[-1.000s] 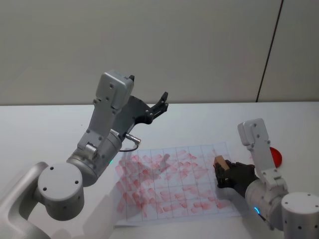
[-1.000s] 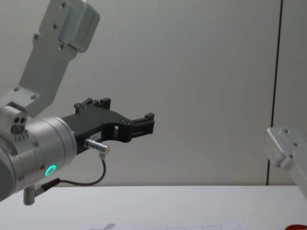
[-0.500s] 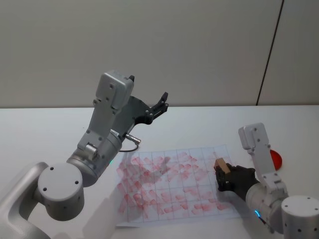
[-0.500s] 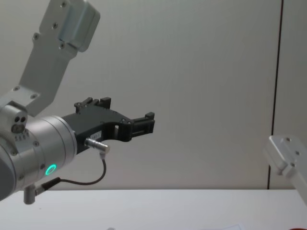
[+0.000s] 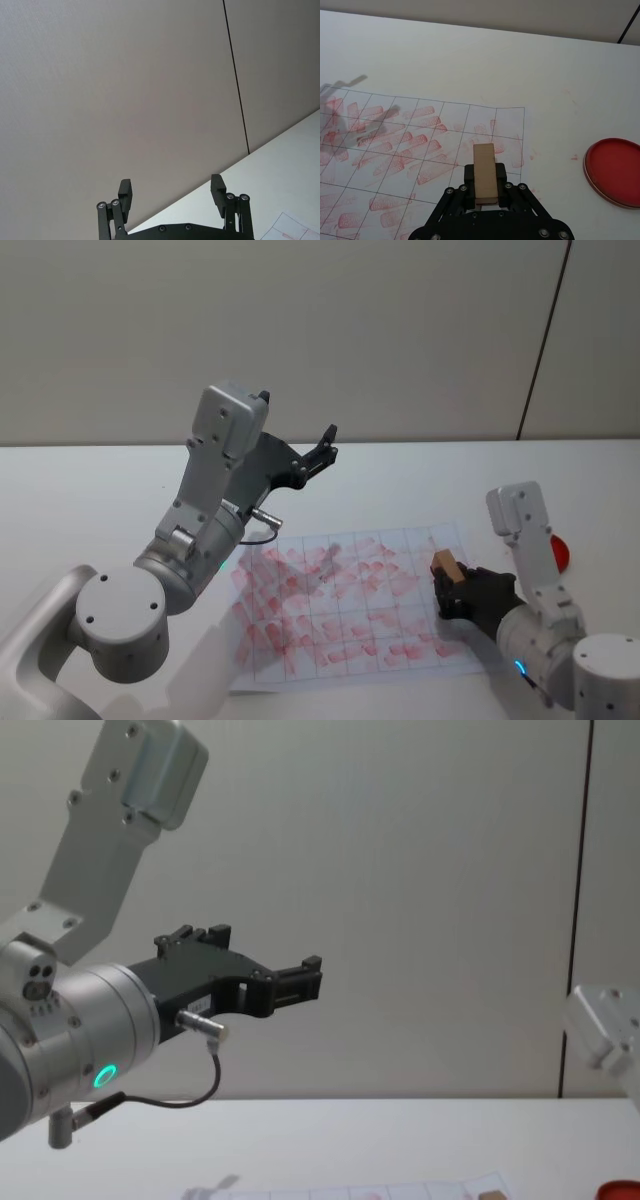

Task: Use the one hand to pick up the stamp and affix it onto the A4 paper.

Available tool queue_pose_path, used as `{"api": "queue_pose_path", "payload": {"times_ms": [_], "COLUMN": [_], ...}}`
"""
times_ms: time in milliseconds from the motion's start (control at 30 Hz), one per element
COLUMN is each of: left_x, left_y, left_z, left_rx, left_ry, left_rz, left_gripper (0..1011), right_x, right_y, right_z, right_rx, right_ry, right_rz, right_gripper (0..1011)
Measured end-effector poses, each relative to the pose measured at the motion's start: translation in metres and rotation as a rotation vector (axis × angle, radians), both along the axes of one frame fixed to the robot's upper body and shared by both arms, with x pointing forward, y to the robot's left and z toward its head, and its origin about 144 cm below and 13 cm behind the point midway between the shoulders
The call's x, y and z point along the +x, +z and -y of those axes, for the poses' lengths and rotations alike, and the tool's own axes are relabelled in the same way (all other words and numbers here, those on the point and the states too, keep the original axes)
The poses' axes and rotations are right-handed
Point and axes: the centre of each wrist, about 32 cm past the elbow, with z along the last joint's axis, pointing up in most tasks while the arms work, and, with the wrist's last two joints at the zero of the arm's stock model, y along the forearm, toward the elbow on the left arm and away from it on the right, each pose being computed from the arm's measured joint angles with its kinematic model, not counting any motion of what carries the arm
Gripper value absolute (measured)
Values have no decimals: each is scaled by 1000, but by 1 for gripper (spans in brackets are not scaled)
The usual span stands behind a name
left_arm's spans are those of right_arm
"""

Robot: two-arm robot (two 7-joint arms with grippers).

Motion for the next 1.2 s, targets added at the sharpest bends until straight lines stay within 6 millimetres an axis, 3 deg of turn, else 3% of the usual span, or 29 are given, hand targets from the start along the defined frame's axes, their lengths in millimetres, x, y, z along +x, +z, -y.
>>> {"api": "queue_pose_path", "payload": {"times_ms": [533, 833, 1200], "left_x": [0, 0, 0], "left_y": [0, 0, 0], "left_z": [0, 0, 0], "left_rx": [0, 0, 0], "left_ry": [0, 0, 0], "left_rz": [0, 0, 0], "left_gripper": [1001, 1001, 1001], "right_x": [-1, -2, 2], "right_y": [56, 62, 52], "right_z": [12, 26, 43], "right_rx": [85, 91, 72], "right_ry": [-80, -146, -214], "right_rz": [168, 169, 122], "right_gripper": [218, 218, 218]}}
